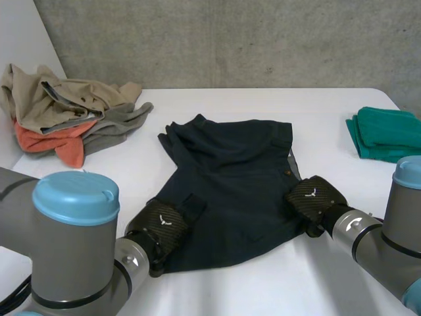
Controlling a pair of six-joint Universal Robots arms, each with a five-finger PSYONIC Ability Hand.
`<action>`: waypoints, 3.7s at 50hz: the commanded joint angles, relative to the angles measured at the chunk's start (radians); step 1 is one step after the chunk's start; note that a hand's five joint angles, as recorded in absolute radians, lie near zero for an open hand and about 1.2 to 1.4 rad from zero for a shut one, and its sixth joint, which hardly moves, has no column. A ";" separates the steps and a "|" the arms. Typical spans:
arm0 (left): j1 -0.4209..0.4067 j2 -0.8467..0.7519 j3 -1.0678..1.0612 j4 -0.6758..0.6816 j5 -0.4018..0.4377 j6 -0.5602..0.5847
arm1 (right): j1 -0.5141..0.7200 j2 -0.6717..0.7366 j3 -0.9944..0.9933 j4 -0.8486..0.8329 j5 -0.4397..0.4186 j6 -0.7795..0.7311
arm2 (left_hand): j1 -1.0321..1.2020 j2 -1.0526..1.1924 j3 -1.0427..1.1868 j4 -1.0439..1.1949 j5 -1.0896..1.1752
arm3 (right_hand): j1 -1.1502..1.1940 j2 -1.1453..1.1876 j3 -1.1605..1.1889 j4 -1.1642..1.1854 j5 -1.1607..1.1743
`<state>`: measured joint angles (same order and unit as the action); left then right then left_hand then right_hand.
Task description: Fold the laundry.
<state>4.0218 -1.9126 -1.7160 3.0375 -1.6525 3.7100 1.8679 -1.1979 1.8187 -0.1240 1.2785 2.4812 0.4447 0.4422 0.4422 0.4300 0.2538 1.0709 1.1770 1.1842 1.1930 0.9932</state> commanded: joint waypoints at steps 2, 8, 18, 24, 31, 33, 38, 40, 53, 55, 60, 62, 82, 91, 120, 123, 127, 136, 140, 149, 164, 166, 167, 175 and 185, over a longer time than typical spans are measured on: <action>-0.001 -0.029 -0.011 0.052 -0.043 0.065 | 0.027 -0.006 -0.001 0.004 0.021 0.005 | 0.109 0.112 0.112 0.124 0.126 | 0.325 0.219 0.212 0.203 0.229; 0.005 -0.025 -0.014 0.096 -0.075 0.094 | 0.034 -0.031 -0.010 0.014 0.061 0.005 | 0.704 0.707 0.707 0.719 0.720 | 0.325 0.219 0.212 0.203 0.229; 0.060 0.193 0.068 0.086 -0.076 0.079 | 0.047 -0.239 -0.136 0.207 0.105 -0.004 | 0.952 0.954 0.954 0.966 0.968 | 0.325 0.219 0.212 0.203 0.229; 0.091 0.296 0.089 0.035 0.018 0.032 | 0.053 -0.304 -0.222 0.389 0.105 0.028 | 0.952 0.954 0.954 0.966 0.968 | 0.325 0.219 0.212 0.203 0.229; 0.063 0.251 0.009 -0.156 0.128 -0.073 | 0.070 -0.215 -0.185 0.371 0.140 0.045 | 0.101 0.103 0.103 0.116 0.117 | 0.325 0.219 0.212 0.203 0.229; 0.059 0.248 -0.005 -0.180 0.141 -0.107 | 0.071 -0.200 -0.179 0.339 0.165 0.042 | 0.083 0.086 0.085 0.098 0.099 | 0.325 0.219 0.212 0.203 0.229; 0.031 0.233 -0.050 -0.203 0.165 -0.209 | 0.070 -0.180 -0.171 0.288 0.217 0.045 | 0.083 0.085 0.085 0.098 0.099 | 0.325 0.219 0.212 0.203 0.229; 0.025 0.218 -0.053 -0.203 0.157 -0.225 | 0.066 -0.175 -0.170 0.287 0.220 0.048 | 0.083 0.085 0.085 0.098 0.099 | 0.325 0.219 0.212 0.203 0.229; 0.042 0.069 -0.047 -0.085 0.109 -0.185 | 0.063 -0.161 -0.131 0.247 0.219 0.091 | 0.130 0.132 0.132 0.144 0.146 | 0.325 0.219 0.212 0.203 0.229; 0.040 0.052 -0.047 -0.054 0.100 -0.176 | 0.065 -0.161 -0.125 0.239 0.219 0.091 | 0.142 0.144 0.144 0.156 0.158 | 0.325 0.219 0.212 0.203 0.229; 0.023 -0.011 -0.037 0.032 0.065 -0.124 | 0.070 -0.161 -0.114 0.228 0.219 0.094 | 0.203 0.206 0.206 0.218 0.220 | 0.325 0.219 0.212 0.203 0.229; 0.016 -0.032 -0.034 0.055 0.057 -0.107 | 0.070 -0.161 -0.114 0.227 0.219 0.096 | 0.253 0.255 0.255 0.268 0.269 | 0.325 0.219 0.212 0.203 0.229; 0.022 0.161 -0.001 -0.064 0.043 -0.076 | 0.010 -0.246 -0.116 0.484 0.141 -0.120 | 0.952 0.954 0.954 0.966 0.968 | 0.325 0.219 0.212 0.203 0.229; 0.051 0.164 0.032 -0.451 0.151 0.010 | -0.013 -0.167 -0.119 0.790 0.079 -0.446 | 0.952 0.954 0.954 0.966 0.968 | 0.325 0.219 0.212 0.203 0.229; 0.229 -0.114 1.193 0.208 0.022 -0.059 | 0.171 0.023 -0.990 -0.142 0.394 -0.034 | 0.952 0.954 0.954 0.966 0.968 | 0.325 0.219 0.212 0.203 0.229; 0.235 -0.109 1.175 0.193 0.025 -0.070 | 0.186 0.027 -0.990 -0.183 0.377 -0.042 | 0.952 0.954 0.954 0.966 0.968 | 0.325 0.219 0.212 0.203 0.229; 0.253 -0.092 1.086 0.167 0.022 -0.097 | 0.194 0.046 -0.963 -0.172 0.343 -0.039 | 0.952 0.954 0.954 0.966 0.968 | 0.325 0.219 0.212 0.203 0.229; 0.256 -0.082 0.742 0.182 0.028 -0.122 | 0.180 0.153 -0.823 -0.174 0.285 -0.030 | 0.952 0.954 0.954 0.966 0.968 | 0.325 0.219 0.212 0.203 0.229; 0.237 -0.109 0.581 0.195 0.039 -0.121 | 0.169 0.237 -0.734 -0.172 0.245 -0.031 | 0.952 0.954 0.954 0.966 0.968 | 0.325 0.219 0.212 0.203 0.229; 0.214 -0.164 0.329 0.123 0.059 -0.105 | 0.159 0.298 -0.515 -0.080 0.217 -0.073 | 0.952 0.954 0.954 0.966 0.968 | 0.325 0.219 0.212 0.203 0.229; 0.181 0.073 0.036 -0.411 0.142 0.083 | 0.131 -0.006 -0.276 0.653 0.183 -0.294 | 0.952 0.954 0.954 0.966 0.968 | 0.325 0.219 0.212 0.203 0.229; 0.177 0.079 0.035 -0.446 0.140 0.099 | 0.123 -0.014 -0.262 0.675 0.182 -0.301 | 0.952 0.954 0.954 0.966 0.968 | 0.325 0.219 0.212 0.203 0.229; 0.175 0.083 0.041 -0.453 0.138 0.106 | 0.119 -0.015 -0.251 0.669 0.176 -0.300 | 0.952 0.954 0.954 0.966 0.968 | 0.325 0.219 0.212 0.203 0.229; 0.178 0.073 0.171 -0.312 0.137 0.091 | 0.108 0.012 -0.223 0.522 0.166 -0.256 | -0.252 -0.249 -0.249 -0.237 -0.235 | 0.325 0.219 0.212 0.203 0.229; 0.183 -0.112 0.430 -0.075 0.132 0.070 | 0.143 0.057 -0.203 0.403 0.196 -0.183 | -0.140 -0.138 -0.138 -0.126 -0.124 | 0.325 0.219 0.212 0.203 0.229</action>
<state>4.2023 -1.9043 -1.4314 2.8454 -1.5202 3.7863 1.9877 -1.1653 1.6059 0.3359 1.4528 2.2675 0.2205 0.2368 0.2372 0.2291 0.0569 1.1053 1.1809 1.1979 1.1989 1.0264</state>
